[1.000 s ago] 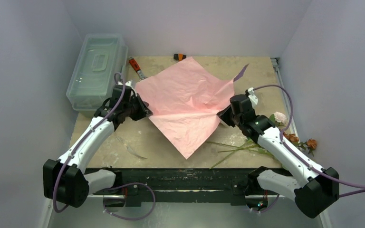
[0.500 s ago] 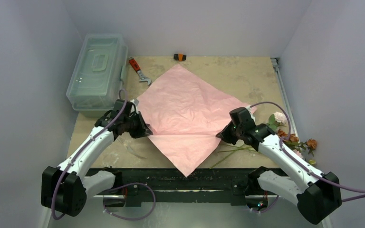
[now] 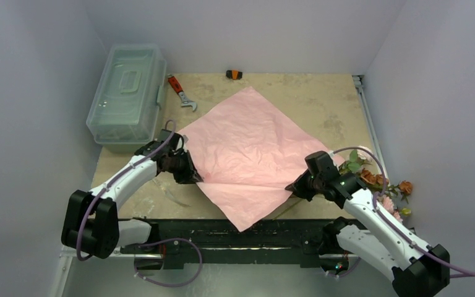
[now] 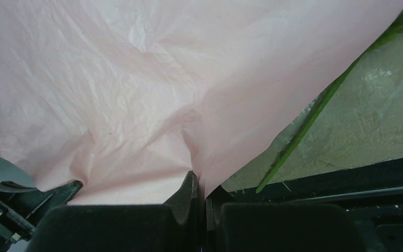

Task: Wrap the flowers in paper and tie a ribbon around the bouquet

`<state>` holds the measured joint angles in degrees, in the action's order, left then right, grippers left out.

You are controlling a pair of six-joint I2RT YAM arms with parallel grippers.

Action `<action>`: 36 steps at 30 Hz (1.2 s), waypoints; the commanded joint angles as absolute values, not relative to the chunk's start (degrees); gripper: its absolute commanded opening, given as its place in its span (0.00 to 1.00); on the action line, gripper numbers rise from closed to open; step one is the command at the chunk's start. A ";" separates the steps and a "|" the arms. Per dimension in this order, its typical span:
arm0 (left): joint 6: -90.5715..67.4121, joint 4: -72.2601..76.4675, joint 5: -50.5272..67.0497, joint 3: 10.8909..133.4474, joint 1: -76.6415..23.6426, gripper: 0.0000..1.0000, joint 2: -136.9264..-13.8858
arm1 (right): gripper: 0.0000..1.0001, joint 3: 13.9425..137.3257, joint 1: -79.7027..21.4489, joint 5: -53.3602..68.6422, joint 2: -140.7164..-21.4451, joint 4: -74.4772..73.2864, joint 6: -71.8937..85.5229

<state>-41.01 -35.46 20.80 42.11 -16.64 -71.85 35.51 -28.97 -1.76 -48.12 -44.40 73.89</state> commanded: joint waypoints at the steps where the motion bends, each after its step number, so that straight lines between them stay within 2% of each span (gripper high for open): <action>1: -36.57 -37.92 13.54 43.93 -15.29 0.00 -73.00 | 0.00 32.33 -27.91 -12.13 -45.59 -56.51 75.38; 8: -36.64 -39.08 14.39 43.90 -15.35 0.00 -72.72 | 0.00 27.67 -27.86 -9.20 -41.16 -54.02 78.71; 15: -36.96 -43.30 14.26 44.03 -15.30 0.00 -71.30 | 0.03 29.34 -27.86 -10.18 -43.95 -53.61 78.19; 17: -37.22 -43.90 13.77 43.90 -15.33 0.00 -70.50 | 0.13 30.67 -27.86 -10.65 -45.01 -54.03 77.64; 20: -37.15 -45.95 12.83 44.36 -15.29 0.00 -70.58 | 0.56 33.51 -27.86 -11.36 -46.14 -55.90 76.92; 21: -37.00 -46.40 12.72 44.51 -15.29 0.00 -70.58 | 0.64 34.82 -27.86 -12.27 -46.41 -56.90 76.79; 23: -36.57 -47.31 12.07 45.28 -15.29 0.04 -70.45 | 0.78 37.60 -27.86 -14.49 -46.78 -59.53 76.47; 25: -36.45 -48.05 11.74 46.43 -15.29 0.10 -69.91 | 0.88 40.84 -27.87 -17.68 -47.29 -62.36 76.00; 30: -36.47 -49.71 12.20 50.28 -15.29 0.28 -68.46 | 0.94 49.03 -27.82 -26.57 -48.96 -69.27 75.04; 33: -35.78 -50.95 12.67 52.94 -15.29 0.35 -67.95 | 0.92 51.80 -27.52 -31.06 -49.74 -71.46 74.77; 36: -35.28 -52.39 11.88 56.34 -15.30 0.38 -67.49 | 0.87 52.38 -25.96 -32.82 -51.22 -71.40 74.52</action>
